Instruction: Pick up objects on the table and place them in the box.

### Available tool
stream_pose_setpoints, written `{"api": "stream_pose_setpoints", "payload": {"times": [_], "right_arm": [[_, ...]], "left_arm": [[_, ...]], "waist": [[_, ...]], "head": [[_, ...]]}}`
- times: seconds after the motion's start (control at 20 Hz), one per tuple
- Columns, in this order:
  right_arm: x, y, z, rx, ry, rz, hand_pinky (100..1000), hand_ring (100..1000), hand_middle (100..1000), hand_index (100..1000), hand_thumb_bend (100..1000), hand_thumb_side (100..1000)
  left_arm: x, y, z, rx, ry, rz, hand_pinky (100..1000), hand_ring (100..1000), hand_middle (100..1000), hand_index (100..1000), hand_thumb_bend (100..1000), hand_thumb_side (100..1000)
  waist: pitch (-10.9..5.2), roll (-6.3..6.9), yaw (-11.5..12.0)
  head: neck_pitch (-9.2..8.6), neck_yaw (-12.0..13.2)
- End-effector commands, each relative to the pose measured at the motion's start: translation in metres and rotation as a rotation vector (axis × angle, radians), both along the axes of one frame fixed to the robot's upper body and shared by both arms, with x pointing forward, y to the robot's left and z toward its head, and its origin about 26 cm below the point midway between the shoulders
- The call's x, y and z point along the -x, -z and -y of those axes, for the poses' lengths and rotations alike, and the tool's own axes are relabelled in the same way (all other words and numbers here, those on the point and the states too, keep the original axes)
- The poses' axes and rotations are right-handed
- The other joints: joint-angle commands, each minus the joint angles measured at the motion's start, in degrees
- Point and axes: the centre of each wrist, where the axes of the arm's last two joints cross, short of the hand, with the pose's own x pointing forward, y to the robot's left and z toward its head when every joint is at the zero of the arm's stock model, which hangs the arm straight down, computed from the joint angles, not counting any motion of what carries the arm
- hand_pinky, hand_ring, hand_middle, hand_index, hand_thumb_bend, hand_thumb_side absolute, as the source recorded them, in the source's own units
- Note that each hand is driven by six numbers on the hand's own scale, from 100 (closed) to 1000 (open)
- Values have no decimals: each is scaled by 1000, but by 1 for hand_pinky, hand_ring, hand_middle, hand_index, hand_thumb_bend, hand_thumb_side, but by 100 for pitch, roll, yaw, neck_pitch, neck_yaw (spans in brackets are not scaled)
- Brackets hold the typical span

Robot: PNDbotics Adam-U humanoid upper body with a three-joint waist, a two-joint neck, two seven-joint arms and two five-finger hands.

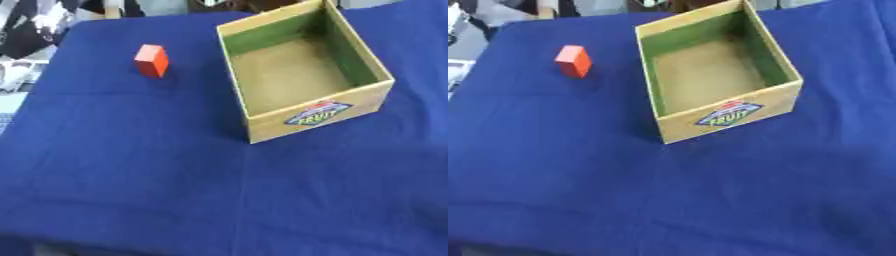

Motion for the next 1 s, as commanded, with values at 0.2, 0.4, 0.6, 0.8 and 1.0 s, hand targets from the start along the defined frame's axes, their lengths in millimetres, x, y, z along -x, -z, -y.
{"api": "stream_pose_setpoints", "payload": {"times": [0.2,0.4,0.6,0.8,1.0], "right_arm": [[5,-6,5,51,8,19,762,705,599,718,100,716],[6,-6,5,56,5,18,762,705,599,718,100,718],[5,-6,5,61,1,19,762,706,599,718,100,720],[5,-6,4,69,-6,21,762,706,600,719,100,721],[5,-6,4,75,-9,25,762,706,600,719,100,721]], "left_arm": [[-6,-22,-27,-135,-59,-91,266,632,744,922,276,969],[-12,-24,-39,-163,-64,-154,286,651,760,933,311,971],[-16,-24,-48,-192,-75,-222,333,686,793,978,491,996],[-22,-23,-59,-237,-111,-307,401,716,813,1000,705,1000],[-27,-24,-71,-271,-159,-389,430,725,823,1000,801,998]], "waist": [[-168,-37,-70],[-169,-59,-128],[-141,-69,-183],[-111,-86,-236],[-91,-87,-282]], "head": [[-105,-154],[-156,-227],[-215,-258],[-273,-201],[-326,-114]]}}
